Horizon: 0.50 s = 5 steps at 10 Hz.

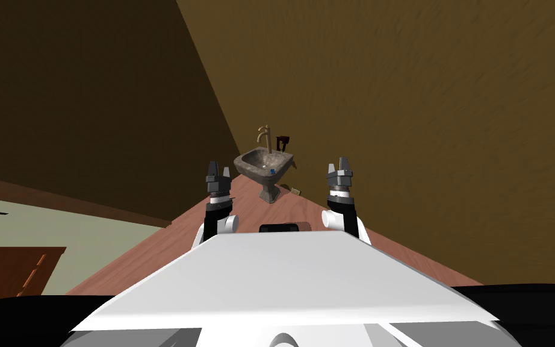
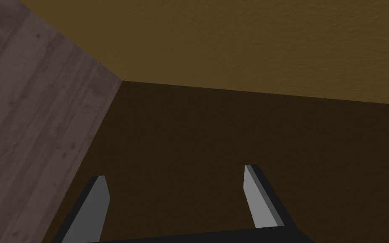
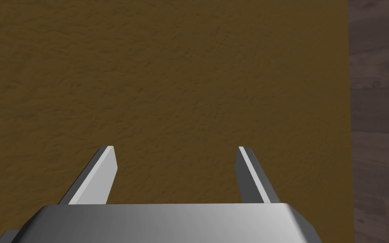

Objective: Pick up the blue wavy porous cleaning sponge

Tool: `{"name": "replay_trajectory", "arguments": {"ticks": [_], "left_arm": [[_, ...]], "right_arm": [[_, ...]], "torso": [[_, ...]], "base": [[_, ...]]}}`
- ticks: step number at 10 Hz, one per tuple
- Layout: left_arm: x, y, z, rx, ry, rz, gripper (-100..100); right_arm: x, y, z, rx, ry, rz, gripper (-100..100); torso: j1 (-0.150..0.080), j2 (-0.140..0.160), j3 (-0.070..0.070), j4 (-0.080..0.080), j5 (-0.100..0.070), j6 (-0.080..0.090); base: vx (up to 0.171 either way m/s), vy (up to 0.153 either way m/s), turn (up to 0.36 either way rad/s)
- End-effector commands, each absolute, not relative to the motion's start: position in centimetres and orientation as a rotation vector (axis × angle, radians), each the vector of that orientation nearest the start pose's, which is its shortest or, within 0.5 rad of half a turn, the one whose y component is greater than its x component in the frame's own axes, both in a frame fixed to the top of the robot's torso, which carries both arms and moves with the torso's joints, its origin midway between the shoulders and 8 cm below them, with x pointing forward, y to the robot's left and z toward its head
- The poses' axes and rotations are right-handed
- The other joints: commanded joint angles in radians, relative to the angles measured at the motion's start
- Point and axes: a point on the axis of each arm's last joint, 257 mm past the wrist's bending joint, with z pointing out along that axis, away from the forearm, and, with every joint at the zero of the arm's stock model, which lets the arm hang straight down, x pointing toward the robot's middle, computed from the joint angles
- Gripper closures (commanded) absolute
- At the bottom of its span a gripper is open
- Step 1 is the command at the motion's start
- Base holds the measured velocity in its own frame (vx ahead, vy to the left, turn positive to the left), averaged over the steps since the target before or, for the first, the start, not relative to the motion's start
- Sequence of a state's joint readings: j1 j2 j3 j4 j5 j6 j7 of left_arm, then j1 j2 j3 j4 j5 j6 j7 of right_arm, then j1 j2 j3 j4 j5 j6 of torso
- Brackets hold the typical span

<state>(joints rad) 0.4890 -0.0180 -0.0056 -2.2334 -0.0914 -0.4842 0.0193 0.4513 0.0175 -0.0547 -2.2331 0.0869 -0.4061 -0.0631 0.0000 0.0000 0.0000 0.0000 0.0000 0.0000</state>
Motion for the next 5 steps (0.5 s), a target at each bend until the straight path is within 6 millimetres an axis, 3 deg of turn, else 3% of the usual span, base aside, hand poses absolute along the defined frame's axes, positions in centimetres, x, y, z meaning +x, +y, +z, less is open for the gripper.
{"name": "replay_trajectory", "arguments": {"ticks": [1,5], "left_arm": [[36.1,26.9,0.5,-0.650,0.704,-1.261,-100],[37.8,26.9,1.6,-0.627,0.761,-1.261,-100]], "right_arm": [[37.0,-29.2,0.1,0.720,0.689,1.241,0],[37.0,-29.2,0.1,0.720,0.689,1.241,0]], "torso": [[0.000,0.000,0.000,0.000,0.000,0.000],[-0.003,-0.005,-0.003,-0.001,-0.001,0.000]], "base": [[0.015,-0.018,0.024],[0.068,-0.053,0.038]]}}
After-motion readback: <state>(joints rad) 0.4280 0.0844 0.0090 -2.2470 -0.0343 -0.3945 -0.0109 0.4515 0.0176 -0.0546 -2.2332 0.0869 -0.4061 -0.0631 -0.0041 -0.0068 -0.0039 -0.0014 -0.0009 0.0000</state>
